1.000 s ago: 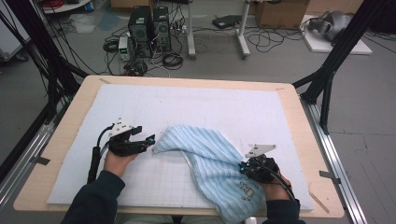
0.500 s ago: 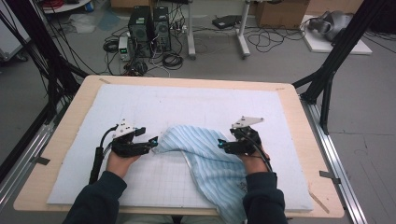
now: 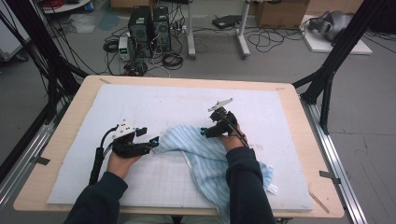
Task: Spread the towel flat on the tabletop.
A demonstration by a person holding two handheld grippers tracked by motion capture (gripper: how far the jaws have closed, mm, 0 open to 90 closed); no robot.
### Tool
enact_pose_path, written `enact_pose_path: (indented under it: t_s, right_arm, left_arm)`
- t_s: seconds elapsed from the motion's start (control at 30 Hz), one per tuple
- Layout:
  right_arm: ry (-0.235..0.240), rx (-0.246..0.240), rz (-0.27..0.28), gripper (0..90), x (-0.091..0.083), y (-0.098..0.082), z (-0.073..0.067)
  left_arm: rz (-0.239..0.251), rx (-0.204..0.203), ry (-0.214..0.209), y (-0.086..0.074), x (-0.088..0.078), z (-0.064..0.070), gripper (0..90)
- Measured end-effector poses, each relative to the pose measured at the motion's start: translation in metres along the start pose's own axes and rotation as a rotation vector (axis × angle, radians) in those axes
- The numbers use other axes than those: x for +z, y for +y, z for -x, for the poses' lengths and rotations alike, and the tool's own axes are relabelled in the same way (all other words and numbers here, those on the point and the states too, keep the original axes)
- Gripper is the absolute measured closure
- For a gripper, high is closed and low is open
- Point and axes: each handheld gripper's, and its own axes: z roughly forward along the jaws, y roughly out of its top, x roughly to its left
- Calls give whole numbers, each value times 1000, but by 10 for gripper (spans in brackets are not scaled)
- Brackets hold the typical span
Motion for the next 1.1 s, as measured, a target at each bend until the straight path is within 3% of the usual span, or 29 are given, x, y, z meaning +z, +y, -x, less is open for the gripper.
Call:
enact_pose_path:
  t_s: [0.13, 0.2, 0.27, 0.37, 0.43, 0.47, 0.5, 0.53, 0.7, 0.8, 0.87, 1.03, 1.1]
  right_arm:
    - [9, -7, -49, 338, 20, 9, -1]
    - [27, -42, -67, 412, 28, 11, -6]
    - [45, -61, -63, 551, 30, 13, -11]
    - [119, -74, -76, 832, 29, 13, -14]
    - [105, -98, -82, 861, 27, 14, -15]
    - [48, -92, -78, 863, 22, 14, -12]
    - [48, -92, -78, 863, 22, 14, -12]
    - [15, -80, -60, 863, 18, 13, -8]
    - [-189, 37, 37, 857, -9, 6, 18]
    - [-252, 90, 55, 854, -22, -3, 33]
    - [-265, 120, 61, 847, -27, -10, 41]
    - [-393, 164, 60, 842, -42, -24, 57]
    - [-420, 195, 68, 793, -47, -30, 62]
  left_arm:
    - [-7, 2, -1, 0, 1, 0, 338]
    - [-14, 2, 2, -1, 1, 0, 338]
    - [-15, -4, 3, -1, 1, -1, 338]
    - [-16, -4, 4, -1, 2, -1, 339]
    - [-20, -3, 4, -2, 3, 0, 341]
    - [-21, -4, 2, -2, 3, 1, 343]
    - [-20, -7, 2, -2, 4, 1, 343]
    - [-26, 0, -1, -2, 4, 2, 343]
    - [-31, 9, -8, -3, 7, 7, 346]
    - [-38, 7, -12, -3, 9, 8, 347]
    - [-40, 7, -18, -4, 10, 10, 348]
    - [-63, 19, -37, -6, 14, 16, 353]
    - [-63, 16, -49, -6, 17, 19, 356]
